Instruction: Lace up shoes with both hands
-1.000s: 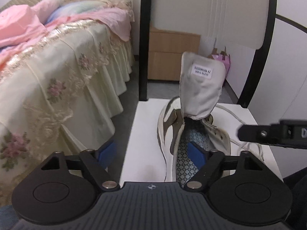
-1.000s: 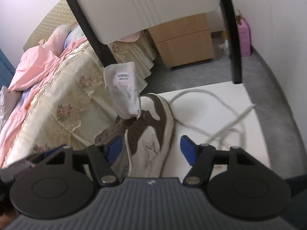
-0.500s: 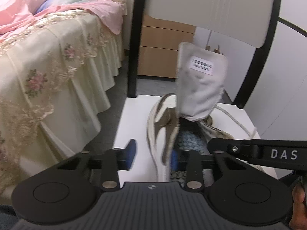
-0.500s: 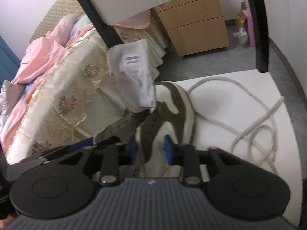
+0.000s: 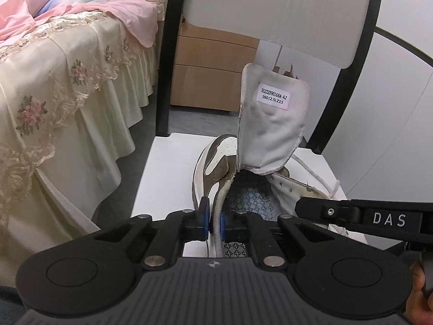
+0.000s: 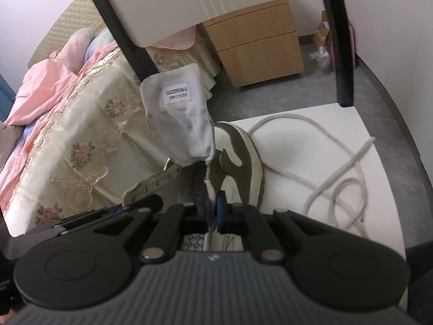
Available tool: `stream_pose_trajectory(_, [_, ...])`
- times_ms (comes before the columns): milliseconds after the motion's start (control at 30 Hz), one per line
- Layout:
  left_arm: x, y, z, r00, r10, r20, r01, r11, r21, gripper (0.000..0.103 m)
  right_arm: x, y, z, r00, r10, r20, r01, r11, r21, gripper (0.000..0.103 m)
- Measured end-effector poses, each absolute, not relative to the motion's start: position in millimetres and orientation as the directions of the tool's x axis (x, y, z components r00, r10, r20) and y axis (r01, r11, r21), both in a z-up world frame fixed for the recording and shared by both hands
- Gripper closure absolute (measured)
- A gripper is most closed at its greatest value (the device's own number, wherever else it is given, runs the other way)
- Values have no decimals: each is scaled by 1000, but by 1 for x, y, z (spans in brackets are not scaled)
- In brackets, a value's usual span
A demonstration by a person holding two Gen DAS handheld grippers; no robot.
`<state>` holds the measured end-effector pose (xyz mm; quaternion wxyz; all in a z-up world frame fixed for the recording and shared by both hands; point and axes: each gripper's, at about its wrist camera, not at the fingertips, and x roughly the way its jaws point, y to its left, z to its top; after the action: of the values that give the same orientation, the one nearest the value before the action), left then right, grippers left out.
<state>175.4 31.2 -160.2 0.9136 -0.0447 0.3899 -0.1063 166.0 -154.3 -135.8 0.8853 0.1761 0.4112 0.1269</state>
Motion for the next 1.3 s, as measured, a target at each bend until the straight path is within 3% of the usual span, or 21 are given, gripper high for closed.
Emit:
stream_pose_trajectory(233, [175, 30, -162, 666, -236, -708, 168, 972, -166, 92, 166, -157, -136, 614, 395, -683, -92, 896, 435, 96])
stream_pose_trajectory(367, [172, 31, -162, 674, -242, -698, 173, 970, -169, 91, 163, -156, -115, 636, 411, -653, -192, 904, 382, 91])
stream_pose_trajectory(467, [169, 33, -161, 676, -245, -695, 168, 970, -178, 83, 171, -156, -93, 647, 424, -634, -293, 906, 306, 88])
stream_pose_trajectory(533, [166, 33, -159, 683, -244, -688, 175, 970, -170, 81, 184, -155, -81, 648, 436, -624, -354, 898, 260, 68])
stream_pose_trajectory(600, [163, 33, -158, 688, -247, -683, 185, 969, -165, 81, 200, -149, -69, 645, 442, -623, -424, 886, 189, 60])
stream_pose_trajectory(833, [156, 35, -154, 701, -256, -665, 212, 966, -149, 81, 247, -101, -48, 596, 430, -678, -685, 712, -150, 58])
stream_pose_trajectory(1133, [149, 37, -153, 693, -278, -665, 234, 959, -157, 82, 258, -59, -60, 497, 395, -772, -838, 450, -309, 59])
stream_pose_trajectory(1300, [149, 42, -152, 690, -290, -663, 225, 957, -184, 82, 244, -64, -48, 486, 399, -778, -851, 420, -316, 82])
